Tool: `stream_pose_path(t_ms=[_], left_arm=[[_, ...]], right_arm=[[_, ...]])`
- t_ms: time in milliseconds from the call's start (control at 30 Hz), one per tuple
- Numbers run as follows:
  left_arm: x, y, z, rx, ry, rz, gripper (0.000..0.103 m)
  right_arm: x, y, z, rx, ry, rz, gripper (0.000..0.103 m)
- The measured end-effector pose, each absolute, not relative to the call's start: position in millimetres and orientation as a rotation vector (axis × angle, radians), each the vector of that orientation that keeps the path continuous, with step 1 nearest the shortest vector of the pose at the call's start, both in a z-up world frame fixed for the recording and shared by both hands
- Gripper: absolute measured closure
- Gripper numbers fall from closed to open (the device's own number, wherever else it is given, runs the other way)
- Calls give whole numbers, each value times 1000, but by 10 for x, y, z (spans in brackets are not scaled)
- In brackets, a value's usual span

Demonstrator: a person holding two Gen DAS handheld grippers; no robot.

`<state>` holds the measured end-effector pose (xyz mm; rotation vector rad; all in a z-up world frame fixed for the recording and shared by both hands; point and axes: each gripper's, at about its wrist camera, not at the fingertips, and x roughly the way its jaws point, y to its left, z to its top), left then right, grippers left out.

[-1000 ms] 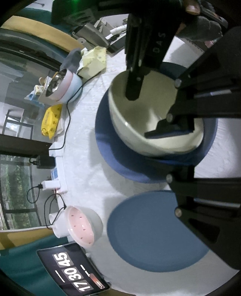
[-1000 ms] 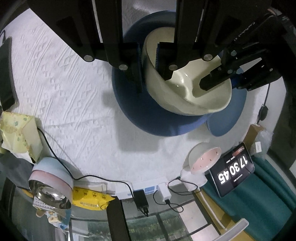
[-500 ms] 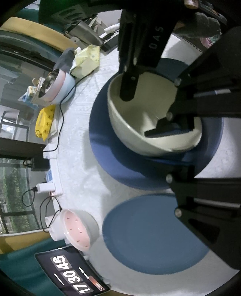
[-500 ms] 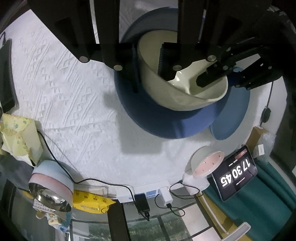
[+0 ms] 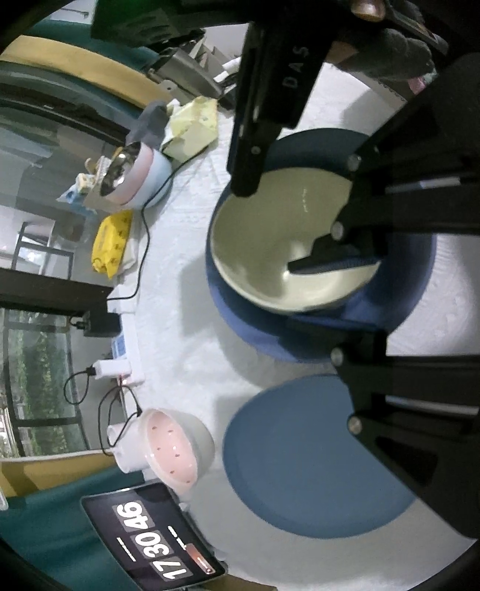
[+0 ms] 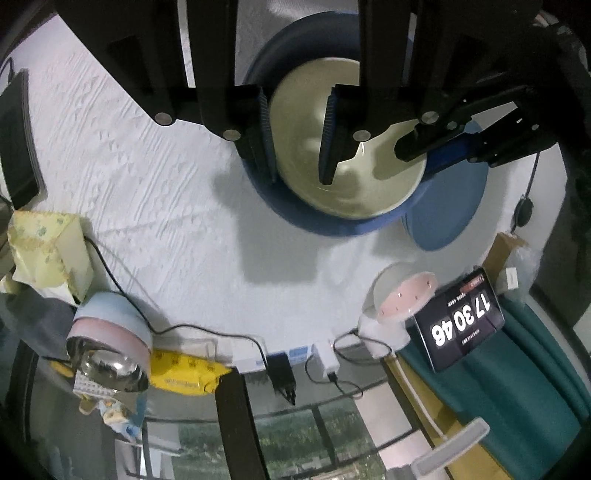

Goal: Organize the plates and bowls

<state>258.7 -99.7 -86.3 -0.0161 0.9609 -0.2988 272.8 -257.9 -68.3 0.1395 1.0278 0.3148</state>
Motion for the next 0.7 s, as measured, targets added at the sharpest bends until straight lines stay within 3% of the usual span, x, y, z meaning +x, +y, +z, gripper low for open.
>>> stream_pose_path(t_ms=[233, 700], left_arm=[[2659, -984, -855, -27, 955, -302, 79], [2732, -971, -871, -10, 927, -281, 79]], right_arm=[[2782, -2497, -741, 87, 1012, 303, 84], [2833, -2441, -943, 30, 1080, 299, 87]])
